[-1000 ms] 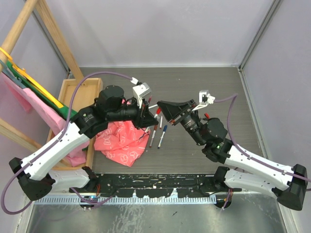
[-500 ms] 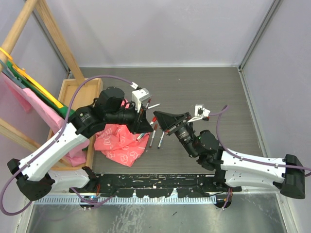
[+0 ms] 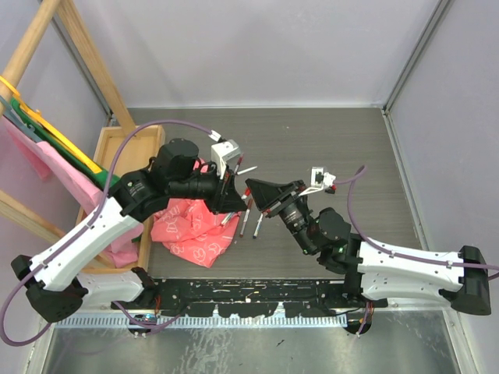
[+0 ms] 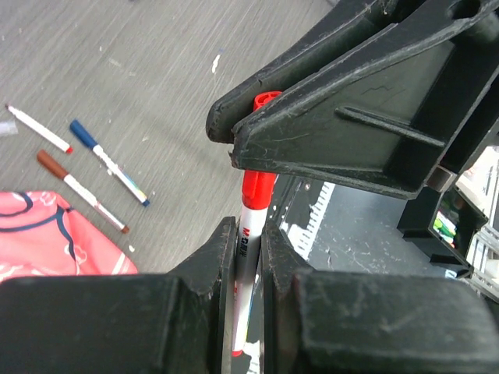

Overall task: Insert the pens into the pen caps
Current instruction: Press the pen cap onto the pen.

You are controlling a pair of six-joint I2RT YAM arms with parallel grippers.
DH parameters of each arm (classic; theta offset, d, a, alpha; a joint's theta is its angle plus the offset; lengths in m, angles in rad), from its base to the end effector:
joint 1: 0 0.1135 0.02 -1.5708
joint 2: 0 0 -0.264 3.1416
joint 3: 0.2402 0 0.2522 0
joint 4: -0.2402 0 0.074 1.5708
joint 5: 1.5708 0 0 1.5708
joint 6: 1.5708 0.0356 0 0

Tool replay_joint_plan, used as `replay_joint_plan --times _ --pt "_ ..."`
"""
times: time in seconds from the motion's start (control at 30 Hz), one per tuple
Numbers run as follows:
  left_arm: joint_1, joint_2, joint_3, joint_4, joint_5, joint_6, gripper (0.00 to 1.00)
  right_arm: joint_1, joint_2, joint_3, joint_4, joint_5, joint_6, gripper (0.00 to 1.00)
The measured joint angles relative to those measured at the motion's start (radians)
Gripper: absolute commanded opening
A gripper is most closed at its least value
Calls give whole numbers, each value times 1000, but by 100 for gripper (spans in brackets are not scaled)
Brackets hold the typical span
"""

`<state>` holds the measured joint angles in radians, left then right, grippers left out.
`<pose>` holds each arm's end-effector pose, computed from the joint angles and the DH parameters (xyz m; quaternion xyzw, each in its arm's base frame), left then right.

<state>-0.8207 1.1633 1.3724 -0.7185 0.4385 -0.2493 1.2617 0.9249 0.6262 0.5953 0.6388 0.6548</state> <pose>0.1493 -0.1824 0.4136 0.3429 0.7767 -0.4132 0.3294 0.0844 0.1945 0.3396 0.0721 0.6144 0.5170 0.5916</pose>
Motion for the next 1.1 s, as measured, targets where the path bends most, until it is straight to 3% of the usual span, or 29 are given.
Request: replay_joint_plan --times 0.23,0.5,0.9,1.1 --pt "2 -36 0 112 35 -5 0 18 -8 167 -176 19 -68 0" --pt "4 -90 -30 220 76 -4 0 44 -14 263 -247 5 -140 3" --pt "16 -130 -135 379 77 6 0 79 -92 320 -464 -23 -235 36" --pt "55 -166 -192 432 -13 3 0 106 -172 294 -525 -67 -238 43"
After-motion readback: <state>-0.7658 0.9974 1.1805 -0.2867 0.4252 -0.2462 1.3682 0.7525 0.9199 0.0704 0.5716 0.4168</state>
